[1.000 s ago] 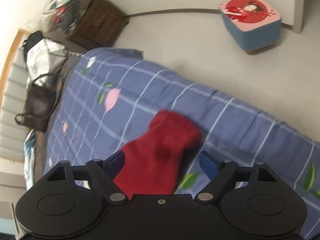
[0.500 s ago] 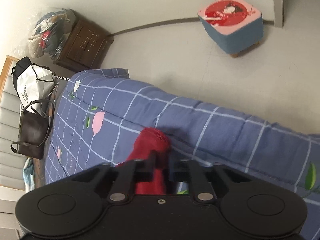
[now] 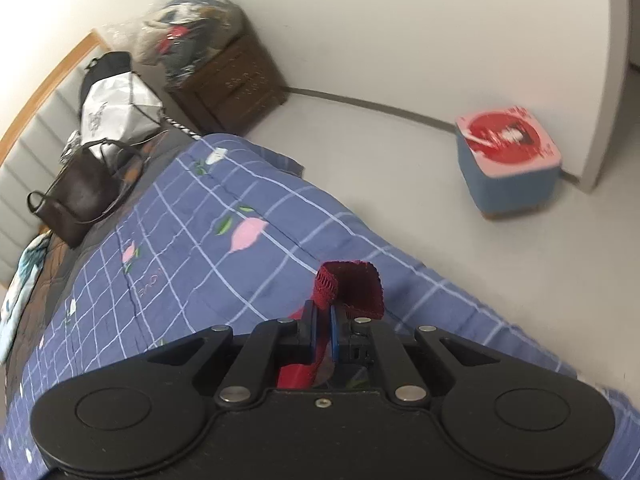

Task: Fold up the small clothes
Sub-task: 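Close the right gripper on the sleeve cuff and lift it, then carry the held sleeve across the shirt body to the collar and release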

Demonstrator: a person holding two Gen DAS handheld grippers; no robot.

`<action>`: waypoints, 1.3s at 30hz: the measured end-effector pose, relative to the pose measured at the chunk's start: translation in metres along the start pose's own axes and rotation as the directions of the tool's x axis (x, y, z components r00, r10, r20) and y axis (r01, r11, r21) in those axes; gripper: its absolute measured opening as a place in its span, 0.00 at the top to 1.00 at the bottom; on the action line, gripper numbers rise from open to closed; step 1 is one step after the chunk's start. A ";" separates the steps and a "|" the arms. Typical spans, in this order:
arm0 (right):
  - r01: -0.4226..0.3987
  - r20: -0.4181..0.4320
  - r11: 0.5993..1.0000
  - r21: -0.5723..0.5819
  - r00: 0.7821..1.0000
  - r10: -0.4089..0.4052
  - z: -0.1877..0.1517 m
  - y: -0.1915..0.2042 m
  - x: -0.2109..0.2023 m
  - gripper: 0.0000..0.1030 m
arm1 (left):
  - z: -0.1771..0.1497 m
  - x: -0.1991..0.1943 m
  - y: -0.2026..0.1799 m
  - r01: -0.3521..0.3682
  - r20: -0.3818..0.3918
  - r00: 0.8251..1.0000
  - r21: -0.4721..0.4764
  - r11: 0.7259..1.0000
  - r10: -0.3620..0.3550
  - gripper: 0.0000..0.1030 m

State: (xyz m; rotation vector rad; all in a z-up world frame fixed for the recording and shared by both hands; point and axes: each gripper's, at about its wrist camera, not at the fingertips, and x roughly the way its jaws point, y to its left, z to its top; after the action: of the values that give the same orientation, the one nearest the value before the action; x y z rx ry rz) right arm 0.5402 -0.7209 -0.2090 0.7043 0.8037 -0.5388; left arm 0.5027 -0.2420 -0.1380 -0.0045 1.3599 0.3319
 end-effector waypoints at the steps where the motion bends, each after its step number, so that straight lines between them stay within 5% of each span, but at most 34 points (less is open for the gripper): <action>1: 0.002 -0.001 1.000 0.004 1.000 -0.002 -0.001 0.001 0.000 0.94 | -0.001 -0.001 0.001 -0.002 0.002 1.000 0.001 1.000 0.002 0.00; 12: -0.093 0.028 0.974 -0.205 0.994 0.101 0.008 0.059 -0.027 0.94 | -0.008 -0.002 0.025 0.020 0.004 1.000 -0.052 0.998 -0.020 0.00; 21: -0.197 0.031 0.852 -0.486 0.970 0.242 -0.021 0.160 -0.070 0.94 | -0.009 0.003 0.063 0.062 0.023 0.998 -0.064 0.996 -0.061 0.00; 30: -0.242 -0.021 0.693 -0.679 0.950 0.311 -0.105 0.283 -0.099 0.94 | -0.003 0.013 0.145 0.056 0.019 0.998 -0.057 0.997 -0.055 0.00; 39: -0.277 -0.102 0.539 -0.795 0.938 0.331 -0.228 0.379 -0.098 0.94 | 0.003 0.030 0.240 -0.033 0.002 0.999 -0.097 0.995 0.033 0.00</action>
State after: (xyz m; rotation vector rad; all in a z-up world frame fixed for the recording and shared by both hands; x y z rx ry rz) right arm 0.6328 -0.2887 -0.1094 -0.0437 0.7430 0.1642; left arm 0.4542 -0.0055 -0.1213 -0.0624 1.3407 0.4257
